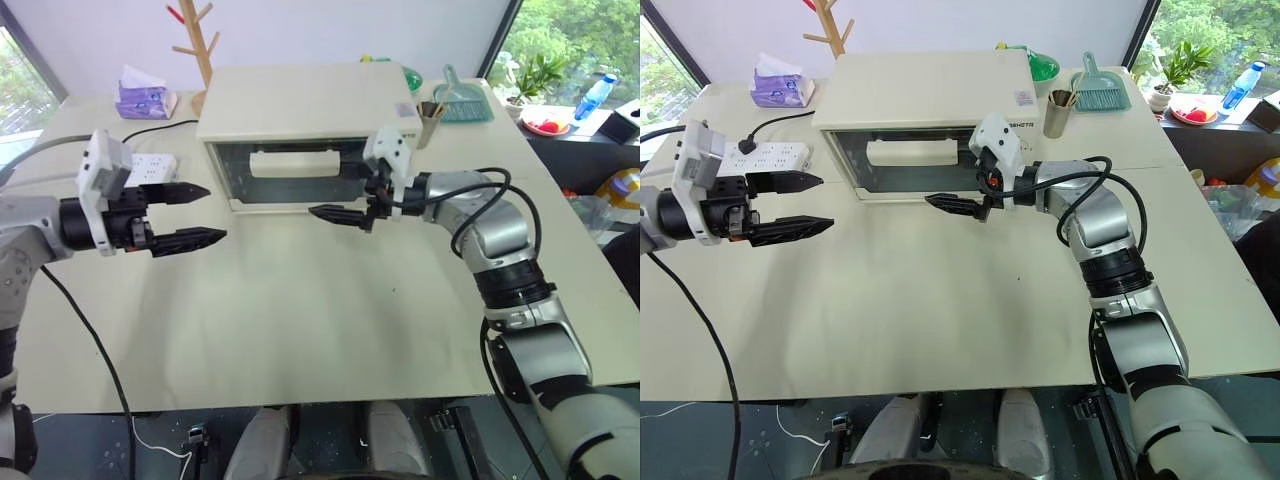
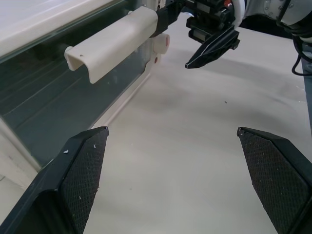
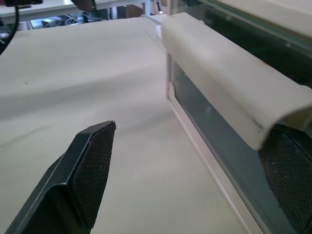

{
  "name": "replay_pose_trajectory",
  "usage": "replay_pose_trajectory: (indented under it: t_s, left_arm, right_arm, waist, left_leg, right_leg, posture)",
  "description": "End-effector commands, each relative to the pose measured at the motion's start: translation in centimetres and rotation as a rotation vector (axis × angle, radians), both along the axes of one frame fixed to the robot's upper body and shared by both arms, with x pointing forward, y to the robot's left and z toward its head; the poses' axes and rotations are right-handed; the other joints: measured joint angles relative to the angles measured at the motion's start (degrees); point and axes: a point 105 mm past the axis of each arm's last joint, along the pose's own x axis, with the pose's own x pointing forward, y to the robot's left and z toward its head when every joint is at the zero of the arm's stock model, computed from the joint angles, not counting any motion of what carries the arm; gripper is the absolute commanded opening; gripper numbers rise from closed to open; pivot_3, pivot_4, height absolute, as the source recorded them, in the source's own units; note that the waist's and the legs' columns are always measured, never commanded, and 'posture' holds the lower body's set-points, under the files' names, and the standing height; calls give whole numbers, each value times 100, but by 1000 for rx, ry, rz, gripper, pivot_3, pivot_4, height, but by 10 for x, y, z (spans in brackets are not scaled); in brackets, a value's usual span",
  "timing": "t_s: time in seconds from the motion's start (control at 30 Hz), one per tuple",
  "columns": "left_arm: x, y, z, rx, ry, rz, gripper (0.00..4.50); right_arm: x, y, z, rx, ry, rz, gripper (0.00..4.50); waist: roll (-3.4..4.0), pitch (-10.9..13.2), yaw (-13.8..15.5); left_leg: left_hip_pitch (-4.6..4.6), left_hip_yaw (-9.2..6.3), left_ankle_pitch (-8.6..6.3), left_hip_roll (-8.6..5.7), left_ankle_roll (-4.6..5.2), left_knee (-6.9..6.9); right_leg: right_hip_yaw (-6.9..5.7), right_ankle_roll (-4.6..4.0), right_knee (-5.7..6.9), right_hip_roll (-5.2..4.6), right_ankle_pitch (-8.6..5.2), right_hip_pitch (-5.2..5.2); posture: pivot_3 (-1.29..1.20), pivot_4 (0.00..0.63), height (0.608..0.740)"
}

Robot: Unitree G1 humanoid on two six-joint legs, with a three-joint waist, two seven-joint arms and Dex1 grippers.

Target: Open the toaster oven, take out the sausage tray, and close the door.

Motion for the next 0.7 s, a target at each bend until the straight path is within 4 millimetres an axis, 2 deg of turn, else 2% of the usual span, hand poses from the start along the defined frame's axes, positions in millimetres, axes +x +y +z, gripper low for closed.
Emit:
replay_pose_trajectory:
  t_s: [0.03,0.2,0.3,0.43,0.53,0.7]
  left_arm:
    - [2,6,11,11,-55,18,4451]
    - [8,5,11,1,-54,23,4451]
    - [15,2,12,-19,-49,12,4451]
    - [19,-6,17,-38,-49,-28,4451]
    - [22,-12,28,-100,-37,-66,3564]
    - [38,-19,32,-136,-29,-80,1072]
  right_arm:
    - [-17,10,18,38,-66,79,4500]
    - [-33,14,18,60,-62,118,4500]
    - [-45,17,9,63,-41,135,4500]
    - [-51,18,-2,59,-16,122,4500]
    - [-55,19,-9,65,5,109,4500]
    - [-61,19,-18,77,33,86,4500]
  waist:
    - [0,0,1]
    - [0,0,-9]
    - [0,0,-3]
    - [0,0,-23]
    - [-1,0,-8]
    - [-2,-1,-15]
  left_leg:
    - [0,-1,0,0,-1,0]
    - [0,-1,1,1,-2,-1]
    - [0,-2,1,1,-2,-3]
    - [0,-1,1,2,-2,-3]
    - [0,-2,2,2,-3,0]
    - [1,0,3,1,-4,3]
  right_leg:
    - [0,0,0,0,0,0]
    - [1,0,4,2,0,-4]
    - [1,-1,7,3,0,-6]
    - [4,-1,10,5,1,-8]
    - [3,-2,14,6,1,-8]
    - [5,-2,21,6,1,-8]
  posture:
    - [0,150,740]
    - [0,150,740]
    - [0,150,740]
    - [0,150,740]
    - [0,150,740]
    - [0,150,740]
